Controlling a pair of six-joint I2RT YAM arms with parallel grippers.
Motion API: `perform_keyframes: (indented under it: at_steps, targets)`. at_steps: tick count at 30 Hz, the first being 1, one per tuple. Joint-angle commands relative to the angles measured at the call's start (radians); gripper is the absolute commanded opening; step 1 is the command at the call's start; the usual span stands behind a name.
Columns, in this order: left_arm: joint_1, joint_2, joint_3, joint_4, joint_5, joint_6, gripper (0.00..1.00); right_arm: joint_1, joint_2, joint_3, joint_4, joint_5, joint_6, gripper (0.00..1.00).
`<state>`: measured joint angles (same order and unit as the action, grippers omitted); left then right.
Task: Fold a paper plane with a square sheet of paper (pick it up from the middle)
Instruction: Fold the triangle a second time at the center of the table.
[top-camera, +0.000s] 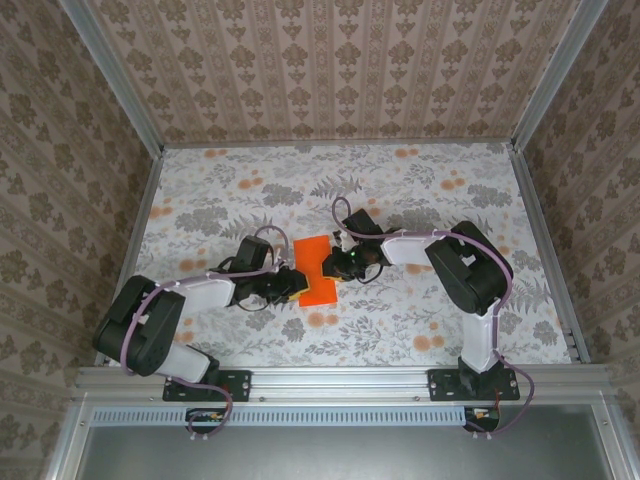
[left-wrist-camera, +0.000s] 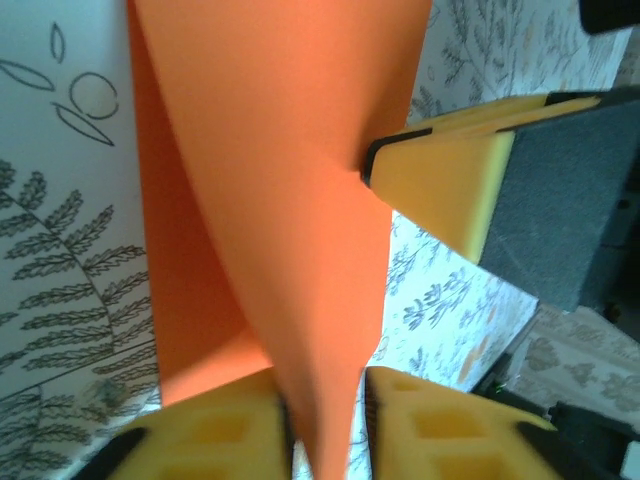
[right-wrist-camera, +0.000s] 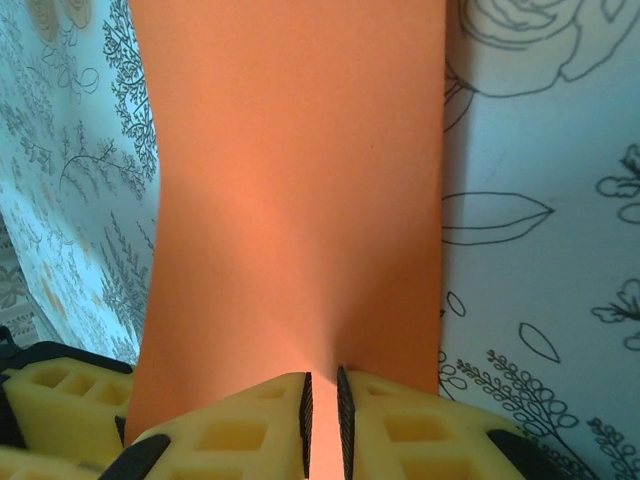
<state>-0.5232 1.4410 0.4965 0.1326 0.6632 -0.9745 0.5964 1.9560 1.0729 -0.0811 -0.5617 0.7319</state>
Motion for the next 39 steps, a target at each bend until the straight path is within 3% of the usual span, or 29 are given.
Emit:
perform_keyframes:
  at_steps: [1,11,20,30,39]
  targets:
    - [-0.006,-0.045,0.005,0.052,0.041,-0.017,0.36,0.01,0.04,0.006,-0.093,0.064,-0.022,0.19]
    - [-0.008,-0.018,0.03,0.121,0.076,-0.025,0.41,0.014,0.046,0.018,-0.123,0.083,-0.031,0.19]
    - [-0.008,0.133,0.058,0.25,0.065,-0.083,0.43,0.014,0.017,0.028,-0.103,0.029,-0.022,0.2]
    - [0.002,0.171,0.053,0.266,0.057,-0.09,0.45,-0.035,-0.147,-0.039,-0.049,0.018,-0.004,0.33]
    - [0.005,0.176,0.047,0.253,0.048,-0.083,0.35,-0.032,-0.175,-0.08,-0.016,-0.082,-0.077,0.39]
